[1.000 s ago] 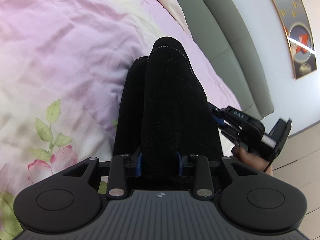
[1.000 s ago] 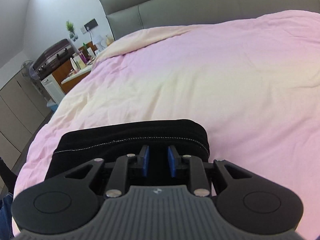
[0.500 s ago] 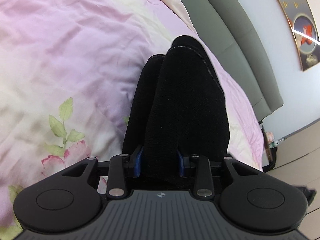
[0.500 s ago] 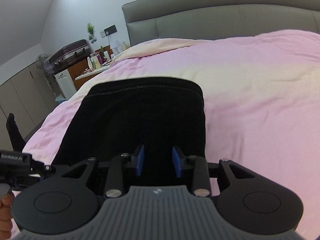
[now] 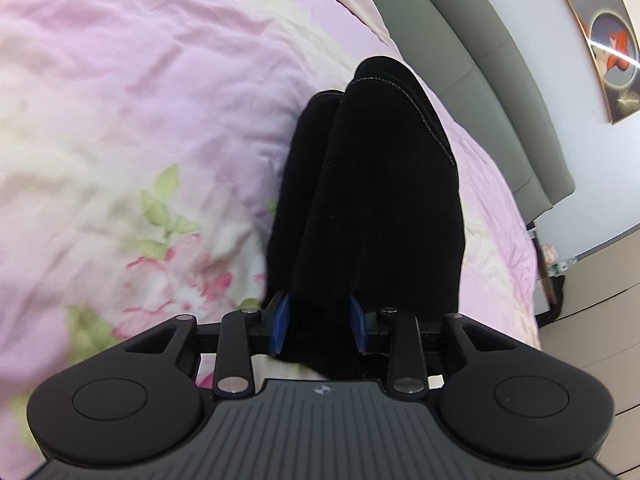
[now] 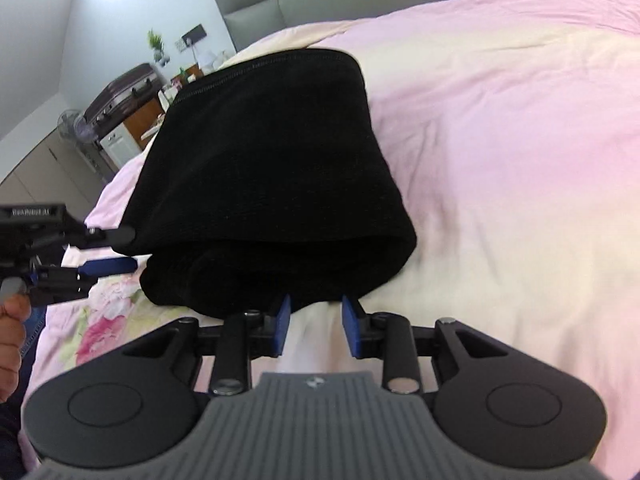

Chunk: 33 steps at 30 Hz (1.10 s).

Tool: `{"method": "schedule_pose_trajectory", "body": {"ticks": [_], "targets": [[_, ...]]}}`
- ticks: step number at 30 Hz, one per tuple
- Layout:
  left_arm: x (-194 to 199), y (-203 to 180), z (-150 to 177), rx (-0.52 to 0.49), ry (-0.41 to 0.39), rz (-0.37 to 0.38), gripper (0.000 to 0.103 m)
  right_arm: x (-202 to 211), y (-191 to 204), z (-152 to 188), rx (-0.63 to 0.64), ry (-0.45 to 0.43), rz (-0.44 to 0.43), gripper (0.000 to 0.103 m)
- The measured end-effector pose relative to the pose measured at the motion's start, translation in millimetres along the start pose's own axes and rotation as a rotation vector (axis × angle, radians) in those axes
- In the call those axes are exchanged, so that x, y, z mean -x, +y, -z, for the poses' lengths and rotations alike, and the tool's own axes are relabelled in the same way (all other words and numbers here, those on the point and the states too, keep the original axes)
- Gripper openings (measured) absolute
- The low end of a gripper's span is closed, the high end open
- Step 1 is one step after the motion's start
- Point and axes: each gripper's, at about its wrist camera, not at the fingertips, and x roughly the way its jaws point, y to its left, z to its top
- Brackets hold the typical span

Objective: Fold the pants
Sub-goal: 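Lower the folded pants onto the bed and open the right gripper, then grasp the folded stack with both grippers and lift it together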

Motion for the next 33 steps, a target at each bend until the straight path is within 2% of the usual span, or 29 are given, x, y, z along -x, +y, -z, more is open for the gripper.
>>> {"method": "schedule_pose_trajectory", "body": {"ticks": [3, 4, 5, 7, 9, 11, 13, 17, 22, 24, 26, 29, 33], "targets": [[17, -18, 10, -0.122, -0.029, -0.210, 0.035, 13, 9, -1, 0.069, 0.009, 0.090, 0.037], [22, -24, 14, -0.166, -0.042, -0.253, 0.035, 15, 12, -3, 0.097, 0.024, 0.118, 0.045], [27, -30, 18, -0.195, -0.048, -0.276, 0.042, 18, 15, -5, 0.120, 0.036, 0.134, 0.051], [35, -39, 23, -0.239, -0.047, -0.308, 0.053, 24, 17, -9, 0.150, 0.045, 0.141, 0.057], [40, -48, 23, -0.278, -0.046, -0.338, 0.064, 30, 17, -16, 0.152, 0.044, 0.135, 0.059], [44, -58, 19, -0.296, -0.050, -0.356, 0.080, 36, 15, -22, 0.139, 0.039, 0.131, 0.065], [47, -67, 12, -0.305, -0.076, -0.377, 0.086, 42, 13, -26, 0.134, 0.037, 0.129, 0.066], [47, -81, -2, -0.312, -0.088, -0.353, 0.090, 50, 5, -33, 0.138, 0.028, 0.145, 0.072], [29, -85, -26, -0.299, -0.036, -0.301, 0.091, 51, -7, -45, 0.118, 0.043, 0.143, 0.079], [18, -83, -36, -0.287, -0.008, -0.310, 0.091, 49, -13, -54, 0.120, 0.056, 0.129, 0.080], [9, -83, -44, -0.279, 0.006, -0.318, 0.091, 46, -17, -64, 0.125, 0.061, 0.121, 0.086], [-3, -83, -54, -0.276, 0.028, -0.252, 0.091, 40, -26, -83, 0.121, 0.046, 0.108, 0.092], [-31, -73, -71, -0.250, 0.101, -0.189, 0.092, 23, -38, -111, 0.077, 0.058, 0.031, 0.096]]}}
